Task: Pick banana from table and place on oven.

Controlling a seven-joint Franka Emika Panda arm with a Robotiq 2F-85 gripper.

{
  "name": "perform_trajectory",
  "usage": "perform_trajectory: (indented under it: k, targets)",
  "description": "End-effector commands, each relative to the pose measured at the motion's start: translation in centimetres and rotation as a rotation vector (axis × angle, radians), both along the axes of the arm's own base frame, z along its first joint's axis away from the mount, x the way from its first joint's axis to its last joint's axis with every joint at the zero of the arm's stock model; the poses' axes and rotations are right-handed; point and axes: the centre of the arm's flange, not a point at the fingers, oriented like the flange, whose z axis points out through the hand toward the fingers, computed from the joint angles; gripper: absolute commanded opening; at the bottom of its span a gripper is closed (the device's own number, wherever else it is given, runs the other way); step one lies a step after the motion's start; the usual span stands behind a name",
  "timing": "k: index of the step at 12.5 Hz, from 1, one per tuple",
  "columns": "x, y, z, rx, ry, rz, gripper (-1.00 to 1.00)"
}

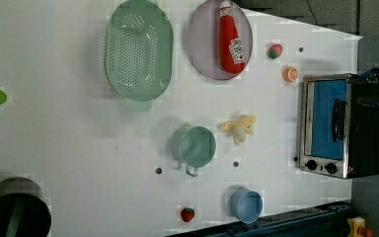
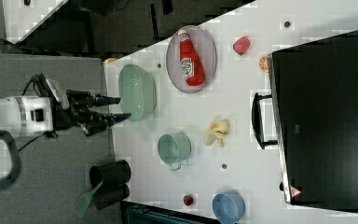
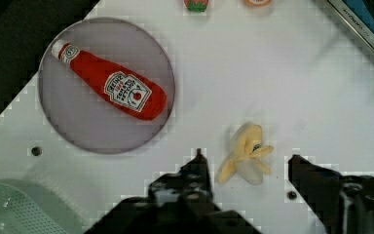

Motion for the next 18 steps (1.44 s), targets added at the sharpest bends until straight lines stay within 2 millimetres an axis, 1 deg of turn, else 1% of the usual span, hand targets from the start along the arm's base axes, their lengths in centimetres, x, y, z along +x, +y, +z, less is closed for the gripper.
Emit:
perform_trajectory:
  k: [1, 3, 5, 6, 8, 10, 13, 16, 18]
  targets:
    - [-14.7, -2.4, 3.2, 0.033, 0.015, -0.148, 0.59]
    - [-14.7, -2.5, 3.0, 0.034, 0.017, -0.150, 0.99]
    - [-14.5, -2.5, 2.6, 0.033, 0.025, -0.149, 1.00]
    - [-14.1, -2.5, 1.8, 0.033, 0.030, -0.149, 1.00]
    - [-13.0, -2.4, -1.1, 0.031, 0.034, -0.149, 1.00]
    - [-11.8, -2.2, -5.0, 0.028, 0.033, -0.144, 1.00]
    - [-10.4, -1.7, -12.6, 0.022, 0.028, -0.134, 1.00]
    - [-10.1, -1.3, -20.1, 0.019, 0.020, -0.128, 1.00]
    - [-9.8, -1.2, -24.4, 0.017, 0.038, -0.126, 1.00]
